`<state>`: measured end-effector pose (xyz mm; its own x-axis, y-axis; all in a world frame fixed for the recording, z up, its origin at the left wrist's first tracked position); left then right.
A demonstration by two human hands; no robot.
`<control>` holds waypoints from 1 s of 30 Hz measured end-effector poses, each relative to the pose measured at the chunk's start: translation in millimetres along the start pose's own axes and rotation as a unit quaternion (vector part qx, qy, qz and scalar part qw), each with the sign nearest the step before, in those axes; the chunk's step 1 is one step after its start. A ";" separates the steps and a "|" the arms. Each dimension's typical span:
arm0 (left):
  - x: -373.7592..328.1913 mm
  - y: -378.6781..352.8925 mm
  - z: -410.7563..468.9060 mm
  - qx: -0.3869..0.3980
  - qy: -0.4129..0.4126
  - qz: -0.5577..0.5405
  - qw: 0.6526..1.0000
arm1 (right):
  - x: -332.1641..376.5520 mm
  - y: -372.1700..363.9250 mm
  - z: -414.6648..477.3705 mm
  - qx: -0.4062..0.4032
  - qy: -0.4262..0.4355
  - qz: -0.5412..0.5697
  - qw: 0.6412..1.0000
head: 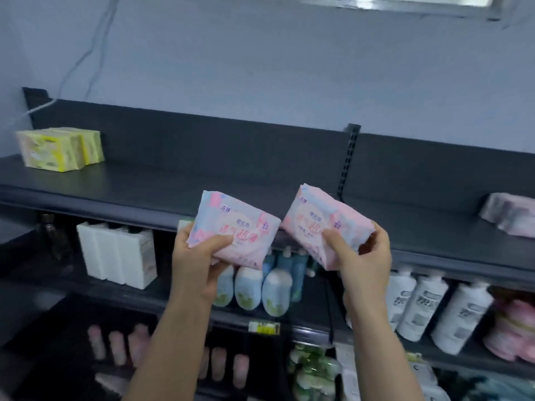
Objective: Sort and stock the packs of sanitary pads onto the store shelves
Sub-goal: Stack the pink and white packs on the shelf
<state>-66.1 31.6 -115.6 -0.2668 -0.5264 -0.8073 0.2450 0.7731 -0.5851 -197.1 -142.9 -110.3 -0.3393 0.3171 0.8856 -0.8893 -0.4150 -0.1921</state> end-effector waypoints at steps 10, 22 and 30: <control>99.1 -151.9 20.1 0.132 0.081 0.066 0.986 | -8.9 136.1 85.5 -0.064 0.013 -0.015 0.998; 188.9 -332.7 58.8 0.352 0.083 0.250 0.898 | -23.6 276.9 214.9 -0.150 0.069 -0.108 0.980; 251.1 -423.4 73.6 0.322 0.044 0.220 0.920 | -47.2 360.0 278.3 -0.161 0.060 -0.133 0.976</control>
<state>-168.2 -454.0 -76.3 -0.0776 -0.1608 -0.9839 0.8414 0.5189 -0.1512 -415.9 -544.6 -103.6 -0.0998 0.4832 0.8698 -0.9945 -0.0208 -0.1026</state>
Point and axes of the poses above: each hand's wrist, its own z-axis towards the middle knuckle, its own y-axis out of the back of the hand, x = y × z, the point moved 1 cm from there along z, towards the middle knuckle, and after that the axes turned 6 degrees about y, right-handed, at the moved point
